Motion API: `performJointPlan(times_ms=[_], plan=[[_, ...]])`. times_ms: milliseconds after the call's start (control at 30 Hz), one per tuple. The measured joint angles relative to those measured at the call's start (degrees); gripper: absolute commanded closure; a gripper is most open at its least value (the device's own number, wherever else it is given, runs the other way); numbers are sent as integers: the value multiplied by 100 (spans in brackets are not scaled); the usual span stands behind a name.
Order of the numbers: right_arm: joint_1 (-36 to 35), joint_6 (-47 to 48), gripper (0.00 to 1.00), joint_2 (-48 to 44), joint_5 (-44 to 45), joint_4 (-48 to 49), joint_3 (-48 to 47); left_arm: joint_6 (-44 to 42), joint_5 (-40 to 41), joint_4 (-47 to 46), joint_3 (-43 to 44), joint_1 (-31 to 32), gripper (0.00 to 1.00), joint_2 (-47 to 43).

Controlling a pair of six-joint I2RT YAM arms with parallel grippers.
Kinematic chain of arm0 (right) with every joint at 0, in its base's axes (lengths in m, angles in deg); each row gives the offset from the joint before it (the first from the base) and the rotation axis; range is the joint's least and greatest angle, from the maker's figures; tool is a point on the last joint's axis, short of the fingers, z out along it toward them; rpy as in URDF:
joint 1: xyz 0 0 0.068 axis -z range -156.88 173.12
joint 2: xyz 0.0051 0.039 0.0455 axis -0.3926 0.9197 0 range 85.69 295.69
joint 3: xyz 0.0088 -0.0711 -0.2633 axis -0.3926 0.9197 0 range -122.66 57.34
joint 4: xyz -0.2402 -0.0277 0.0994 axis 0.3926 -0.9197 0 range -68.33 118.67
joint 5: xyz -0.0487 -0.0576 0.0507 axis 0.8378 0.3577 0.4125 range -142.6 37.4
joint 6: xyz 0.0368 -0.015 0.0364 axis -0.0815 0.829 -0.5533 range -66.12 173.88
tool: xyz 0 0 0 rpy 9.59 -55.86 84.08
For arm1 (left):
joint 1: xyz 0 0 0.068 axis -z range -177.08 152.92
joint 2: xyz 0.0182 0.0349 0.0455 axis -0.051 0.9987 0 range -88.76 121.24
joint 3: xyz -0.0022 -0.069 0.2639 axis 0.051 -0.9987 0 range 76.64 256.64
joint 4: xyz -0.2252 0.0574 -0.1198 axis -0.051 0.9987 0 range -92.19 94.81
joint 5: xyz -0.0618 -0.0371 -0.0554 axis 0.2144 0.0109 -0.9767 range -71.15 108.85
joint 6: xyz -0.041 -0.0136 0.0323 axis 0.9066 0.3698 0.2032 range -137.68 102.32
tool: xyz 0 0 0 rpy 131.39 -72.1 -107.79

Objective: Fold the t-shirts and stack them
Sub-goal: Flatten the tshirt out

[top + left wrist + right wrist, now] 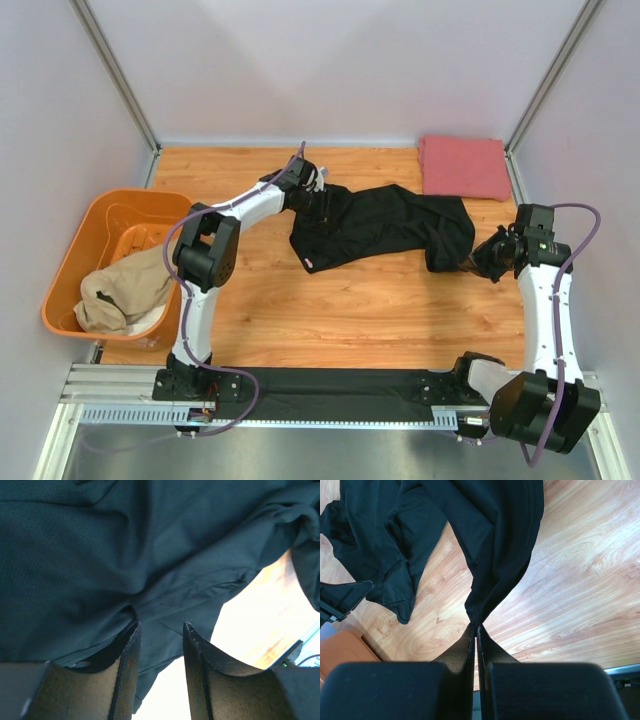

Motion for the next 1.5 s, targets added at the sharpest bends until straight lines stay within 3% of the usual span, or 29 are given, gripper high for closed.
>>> performJointPlan(times_ms=[400, 633, 900, 1000, 1133, 1500], plan=[[0, 0, 100, 0, -4, -11, 0, -4, -2, 166, 37, 0, 55, 372], [0, 0, 100, 0, -2, -11, 0, 31, -103, 155, 214, 0, 64, 501], [0, -2, 100, 0, -2, -11, 2, 44, -190, 160, 365, 0, 63, 590], [0, -2, 100, 0, -2, -9, 2, 66, -212, 162, 428, 0, 71, 664], [0, -4, 100, 0, -2, -9, 4, 66, -184, 289, 577, 0, 100, 796], [0, 17, 100, 208, 17, -9, 4, -345, 529, 1073, 1025, 0, 100, 551]])
